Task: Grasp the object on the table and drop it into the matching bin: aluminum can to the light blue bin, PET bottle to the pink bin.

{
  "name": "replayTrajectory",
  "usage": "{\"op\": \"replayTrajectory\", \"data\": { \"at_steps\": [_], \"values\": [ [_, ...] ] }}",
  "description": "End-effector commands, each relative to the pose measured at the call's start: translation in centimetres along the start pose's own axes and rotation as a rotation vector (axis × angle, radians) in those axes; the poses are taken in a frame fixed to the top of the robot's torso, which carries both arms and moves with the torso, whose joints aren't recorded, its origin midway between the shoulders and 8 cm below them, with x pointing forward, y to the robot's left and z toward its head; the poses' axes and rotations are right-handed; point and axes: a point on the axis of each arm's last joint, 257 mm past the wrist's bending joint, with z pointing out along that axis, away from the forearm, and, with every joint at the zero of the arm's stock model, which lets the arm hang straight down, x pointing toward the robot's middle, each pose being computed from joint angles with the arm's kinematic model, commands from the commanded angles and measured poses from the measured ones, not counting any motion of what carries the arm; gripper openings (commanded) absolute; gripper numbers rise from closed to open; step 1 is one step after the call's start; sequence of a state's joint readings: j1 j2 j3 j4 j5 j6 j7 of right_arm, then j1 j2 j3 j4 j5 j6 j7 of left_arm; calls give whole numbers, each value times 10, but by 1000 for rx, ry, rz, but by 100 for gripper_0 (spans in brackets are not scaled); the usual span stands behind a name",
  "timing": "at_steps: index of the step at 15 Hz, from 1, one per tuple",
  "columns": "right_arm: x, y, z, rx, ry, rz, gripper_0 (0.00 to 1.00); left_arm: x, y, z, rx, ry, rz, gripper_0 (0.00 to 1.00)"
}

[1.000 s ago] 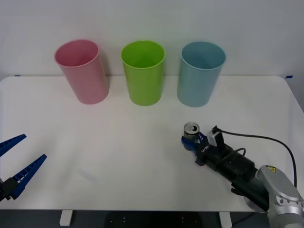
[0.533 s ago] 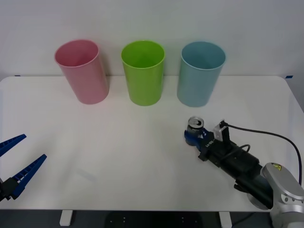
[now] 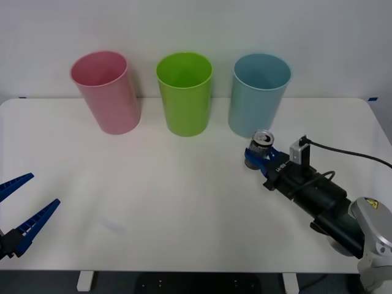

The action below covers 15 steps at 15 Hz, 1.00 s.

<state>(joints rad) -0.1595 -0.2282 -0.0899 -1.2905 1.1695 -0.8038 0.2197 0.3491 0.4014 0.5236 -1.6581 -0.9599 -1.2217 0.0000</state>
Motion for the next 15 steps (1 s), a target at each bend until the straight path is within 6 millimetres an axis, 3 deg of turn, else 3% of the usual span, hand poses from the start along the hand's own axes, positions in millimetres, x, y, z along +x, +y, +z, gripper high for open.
{"op": "replayTrajectory", "data": {
  "at_steps": [1,15],
  "values": [
    [-22,-4,0,-5,-31,-23,0,0,0,0,0,0,0,100],
    [-139,7,-12,-149,-84,12,0,0,0,0,0,0,0,100]
  ]
}}
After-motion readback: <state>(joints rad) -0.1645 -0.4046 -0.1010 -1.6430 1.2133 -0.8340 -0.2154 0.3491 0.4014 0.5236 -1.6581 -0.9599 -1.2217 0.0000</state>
